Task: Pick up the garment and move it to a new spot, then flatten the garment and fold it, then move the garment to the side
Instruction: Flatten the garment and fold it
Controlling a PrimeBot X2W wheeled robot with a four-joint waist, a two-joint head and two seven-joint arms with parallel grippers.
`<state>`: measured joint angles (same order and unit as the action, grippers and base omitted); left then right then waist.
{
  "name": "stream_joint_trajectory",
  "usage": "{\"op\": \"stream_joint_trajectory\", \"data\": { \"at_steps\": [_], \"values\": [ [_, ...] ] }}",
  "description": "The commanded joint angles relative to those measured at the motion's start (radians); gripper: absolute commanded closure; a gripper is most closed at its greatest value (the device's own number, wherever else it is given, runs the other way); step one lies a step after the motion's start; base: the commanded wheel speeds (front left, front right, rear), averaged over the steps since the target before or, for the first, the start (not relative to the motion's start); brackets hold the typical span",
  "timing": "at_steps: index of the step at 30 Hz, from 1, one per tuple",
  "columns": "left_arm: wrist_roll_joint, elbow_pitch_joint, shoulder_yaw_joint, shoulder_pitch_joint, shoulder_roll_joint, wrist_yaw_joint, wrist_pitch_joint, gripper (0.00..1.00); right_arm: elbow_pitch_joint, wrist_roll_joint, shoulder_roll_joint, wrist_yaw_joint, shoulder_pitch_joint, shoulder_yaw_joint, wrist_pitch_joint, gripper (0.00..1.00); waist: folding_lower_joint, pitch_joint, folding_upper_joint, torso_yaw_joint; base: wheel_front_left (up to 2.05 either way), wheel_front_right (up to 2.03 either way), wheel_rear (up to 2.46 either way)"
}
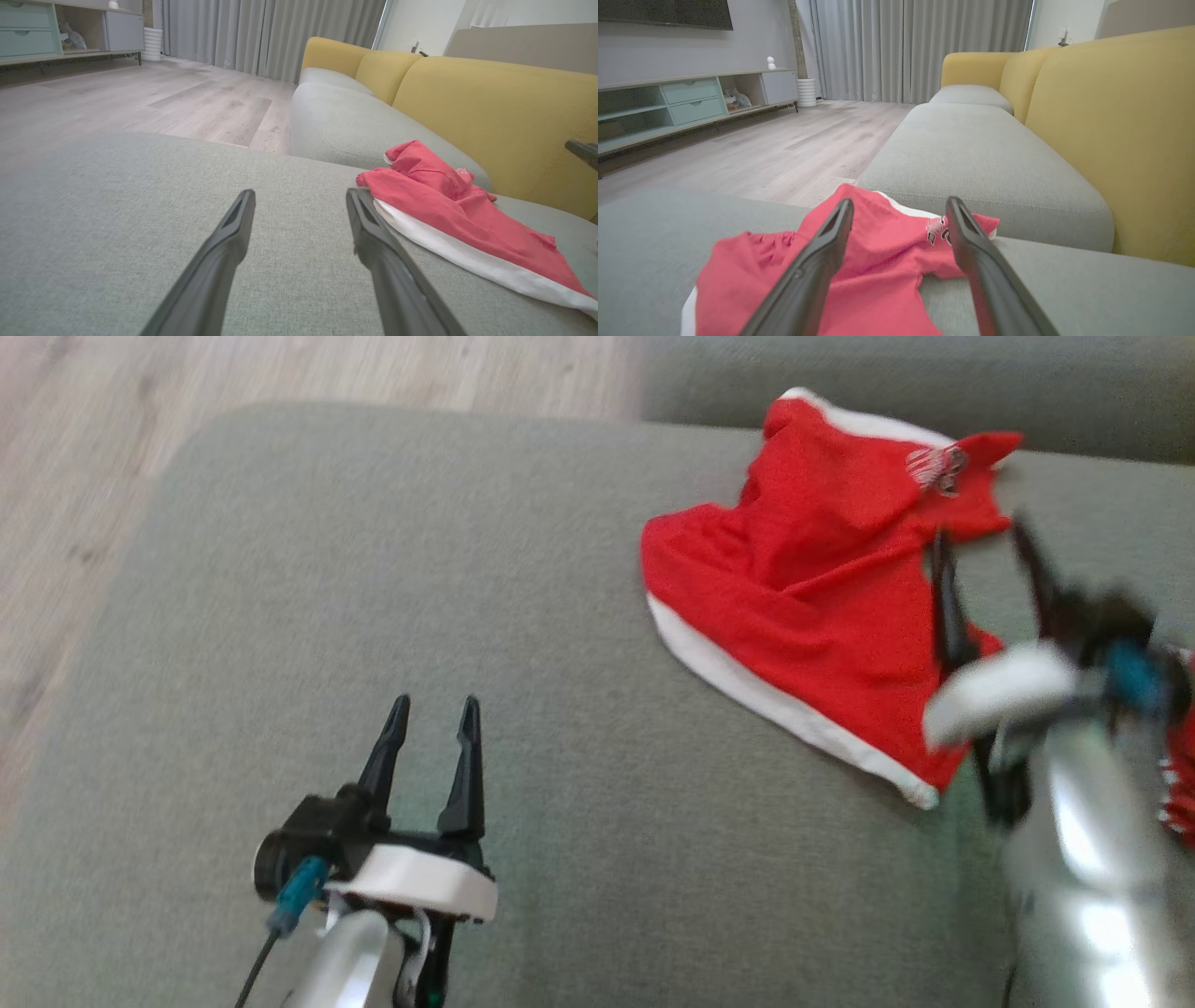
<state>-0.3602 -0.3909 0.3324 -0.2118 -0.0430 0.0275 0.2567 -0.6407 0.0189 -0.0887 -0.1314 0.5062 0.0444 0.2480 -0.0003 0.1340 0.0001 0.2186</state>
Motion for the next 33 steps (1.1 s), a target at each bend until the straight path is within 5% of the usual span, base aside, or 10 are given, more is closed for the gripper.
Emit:
{"op": "stream_joint_trajectory", "data": {
  "at_steps": [1, 7, 14, 33],
  "values": [
    [0.011, 0.023, -0.043, -0.012, -0.007, 0.003, 0.005, 0.00, 0.071, 0.000, 0.021, 0.001, -0.039, -0.006, 0.012, 0.00, 0.0003, -0.042, -0.0001, -0.037, 0.00, 0.00, 0.00],
    [0.021, 0.026, -0.064, 0.028, -0.007, 0.004, 0.005, 0.00, 0.228, -0.103, 0.038, 0.001, -0.299, -0.028, 0.013, 0.00, 0.0003, -0.077, -0.0001, -0.079, 0.00, 0.00, 0.00],
    [0.033, 0.023, -0.076, 0.054, -0.007, 0.011, 0.005, 0.00, 0.314, -0.172, 0.038, 0.001, -0.432, -0.033, 0.014, 0.00, 0.0003, -0.093, -0.0001, -0.106, 0.00, 0.00, 0.00],
    [0.035, 0.028, -0.064, 0.032, -0.007, 0.018, 0.005, 0.00, 0.244, -0.194, 0.038, 0.001, -0.432, -0.129, -0.055, 0.00, 0.0003, -0.060, -0.0001, -0.072, 0.00, 0.00, 0.00]
  ]
}}
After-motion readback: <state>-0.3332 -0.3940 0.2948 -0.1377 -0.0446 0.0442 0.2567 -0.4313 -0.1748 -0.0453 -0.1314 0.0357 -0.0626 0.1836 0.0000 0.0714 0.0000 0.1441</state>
